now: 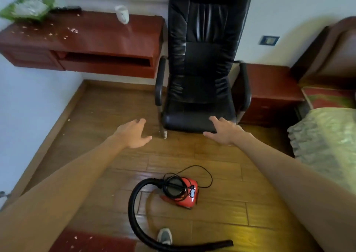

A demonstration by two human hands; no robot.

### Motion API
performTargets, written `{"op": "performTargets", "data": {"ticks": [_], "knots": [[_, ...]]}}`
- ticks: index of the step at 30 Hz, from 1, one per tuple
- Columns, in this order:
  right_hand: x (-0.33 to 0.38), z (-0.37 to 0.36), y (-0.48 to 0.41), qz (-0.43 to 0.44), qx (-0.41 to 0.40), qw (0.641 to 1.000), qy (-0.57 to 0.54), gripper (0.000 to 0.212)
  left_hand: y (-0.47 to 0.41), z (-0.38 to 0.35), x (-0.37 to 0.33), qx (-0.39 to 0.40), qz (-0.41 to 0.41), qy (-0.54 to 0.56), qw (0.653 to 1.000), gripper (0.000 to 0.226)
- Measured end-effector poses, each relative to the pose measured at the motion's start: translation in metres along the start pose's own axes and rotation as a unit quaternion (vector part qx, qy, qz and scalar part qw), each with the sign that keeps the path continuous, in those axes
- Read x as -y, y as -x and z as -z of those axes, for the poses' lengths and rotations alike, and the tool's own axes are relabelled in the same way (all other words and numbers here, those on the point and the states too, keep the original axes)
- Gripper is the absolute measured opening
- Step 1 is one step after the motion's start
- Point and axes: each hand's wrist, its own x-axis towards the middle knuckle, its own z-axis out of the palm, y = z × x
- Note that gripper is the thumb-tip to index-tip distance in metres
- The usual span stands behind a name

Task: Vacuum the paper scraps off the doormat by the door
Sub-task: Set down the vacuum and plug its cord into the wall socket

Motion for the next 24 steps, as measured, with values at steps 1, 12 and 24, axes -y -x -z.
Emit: {"op": "performTargets", "data": {"ticks": [1, 12, 24], "knots": [[-0.006, -0.014, -0.004, -0.009, 0.011, 1.000, -0.006, 0.076, -0.008, -0.014, -0.003, 0.015, -0.006, 0.008, 1.000, 0.077], [-0.060, -0.232, -0.045, -0.060, 0.185, 0.980, -0.050, 0.075, -0.081, -0.245, 0.000, 0.178, -0.016, 0.038, 0.983, 0.068], [-0.068, -0.464, -0.059, -0.108, 0.272, 0.947, -0.132, 0.075, -0.120, -0.449, 0.031, 0.254, -0.066, -0.014, 0.965, 0.072]]}}
